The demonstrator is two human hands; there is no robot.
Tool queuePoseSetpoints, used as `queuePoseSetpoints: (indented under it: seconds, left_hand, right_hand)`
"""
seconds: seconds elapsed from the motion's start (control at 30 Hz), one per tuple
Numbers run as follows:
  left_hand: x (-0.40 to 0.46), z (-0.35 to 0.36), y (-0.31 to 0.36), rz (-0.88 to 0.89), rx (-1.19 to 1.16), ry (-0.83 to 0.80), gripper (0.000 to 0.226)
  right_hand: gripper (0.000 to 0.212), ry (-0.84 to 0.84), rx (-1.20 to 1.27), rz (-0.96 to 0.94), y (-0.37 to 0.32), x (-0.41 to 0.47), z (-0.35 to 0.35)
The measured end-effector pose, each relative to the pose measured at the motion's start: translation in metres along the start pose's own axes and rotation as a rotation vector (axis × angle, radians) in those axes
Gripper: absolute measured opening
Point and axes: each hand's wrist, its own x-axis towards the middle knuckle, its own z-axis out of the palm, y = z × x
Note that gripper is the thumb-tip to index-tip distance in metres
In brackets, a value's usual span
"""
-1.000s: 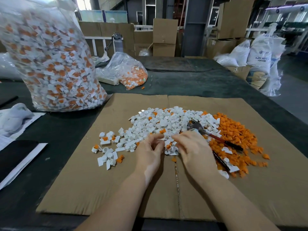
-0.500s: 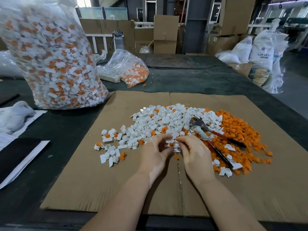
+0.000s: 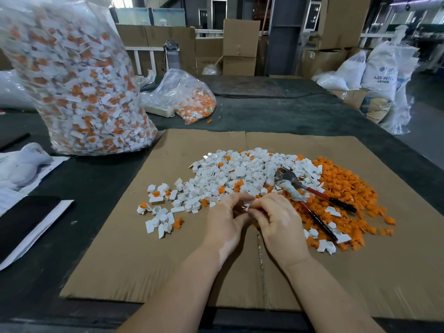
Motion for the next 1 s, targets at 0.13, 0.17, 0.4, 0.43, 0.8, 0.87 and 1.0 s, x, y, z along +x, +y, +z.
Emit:
queuePoseSetpoints:
  seconds: [0.13, 0.17, 0.4, 0.43, 0.8, 0.87, 1.0]
  left_hand:
    - [-0.001, 0.001, 0.000, 0.008, 0.040, -0.010, 0.032]
    - [0.000, 0.001, -0.001, 0.009, 0.040, -0.009, 0.032]
    - [0.001, -0.002, -0.002, -0.007, -0.123, 0.009, 0.034]
    - [0.001, -0.002, -0.003, -0.007, -0.124, 0.009, 0.035]
    - [0.001, -0.001, -0.002, -0.018, -0.119, 0.015, 0.029]
    - [-0.001, -0.004, -0.001, -0.035, -0.111, 0.023, 0.028]
    - [0.002, -0.032, -0.001, -0.040, 0.000, 0.197, 0.024]
  right_hand:
    - [0.007, 0.010, -0.017, 0.007, 0.000, 0.000, 0.001]
    - [0.007, 0.012, -0.016, 0.005, 0.000, 0.000, 0.002]
    - [0.007, 0.093, 0.102, 0.044, 0.001, -0.001, -0.001]
    - [0.007, 0.092, 0.102, 0.039, 0.001, -0.001, -0.001]
    - [0.008, 0.082, 0.044, -0.008, 0.000, -0.002, -0.001]
    - [0.006, 0.090, 0.039, -0.015, 0.001, -0.002, -0.001]
    - [0.003, 0.103, 0.046, -0.019, 0.001, -0.002, -0.001]
